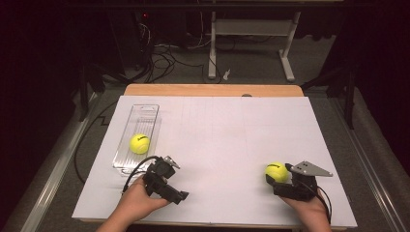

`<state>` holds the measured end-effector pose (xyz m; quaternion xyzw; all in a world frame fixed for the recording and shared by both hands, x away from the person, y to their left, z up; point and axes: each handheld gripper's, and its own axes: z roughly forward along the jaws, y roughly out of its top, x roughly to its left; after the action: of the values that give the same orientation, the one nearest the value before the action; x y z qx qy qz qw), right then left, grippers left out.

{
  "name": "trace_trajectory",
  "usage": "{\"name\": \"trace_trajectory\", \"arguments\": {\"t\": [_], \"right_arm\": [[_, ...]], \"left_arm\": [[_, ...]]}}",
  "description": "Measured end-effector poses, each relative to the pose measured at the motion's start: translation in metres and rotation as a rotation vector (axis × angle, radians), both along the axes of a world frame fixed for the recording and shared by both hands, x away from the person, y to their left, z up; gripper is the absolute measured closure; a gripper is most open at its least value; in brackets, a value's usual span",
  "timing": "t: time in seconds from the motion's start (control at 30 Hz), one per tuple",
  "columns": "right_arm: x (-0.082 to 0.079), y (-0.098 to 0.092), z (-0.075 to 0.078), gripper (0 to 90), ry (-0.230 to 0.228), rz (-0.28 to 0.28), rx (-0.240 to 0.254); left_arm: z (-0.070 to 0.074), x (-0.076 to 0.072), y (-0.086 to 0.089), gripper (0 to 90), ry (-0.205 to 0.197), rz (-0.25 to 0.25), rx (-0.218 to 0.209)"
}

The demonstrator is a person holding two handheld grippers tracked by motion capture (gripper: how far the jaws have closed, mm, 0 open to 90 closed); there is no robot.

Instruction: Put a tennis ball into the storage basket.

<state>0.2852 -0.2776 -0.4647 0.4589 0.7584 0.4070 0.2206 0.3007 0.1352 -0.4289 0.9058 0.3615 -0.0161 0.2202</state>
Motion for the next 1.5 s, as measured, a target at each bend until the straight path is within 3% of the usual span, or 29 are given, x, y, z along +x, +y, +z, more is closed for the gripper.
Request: {"name": "trace_trajectory", "arguments": {"t": [0.13,0.8,1.23,1.5], "right_arm": [[0.000,0.000,0.000,25.7,0.008,0.010,0.006],[-0.001,0.000,0.003,27.6,0.020,0.010,0.008],[-0.005,-0.002,0.010,27.6,-0.038,-0.012,0.038],[-0.010,-0.004,0.018,27.6,-0.110,-0.014,0.083]], "left_arm": [[0.000,0.000,0.000,0.8,0.000,-0.001,-0.004],[0.000,0.002,0.002,0.9,-0.003,0.005,-0.005],[0.000,0.001,0.001,0.9,-0.005,0.004,-0.001],[0.000,0.001,0.001,1.0,-0.006,0.005,-0.001]]}}
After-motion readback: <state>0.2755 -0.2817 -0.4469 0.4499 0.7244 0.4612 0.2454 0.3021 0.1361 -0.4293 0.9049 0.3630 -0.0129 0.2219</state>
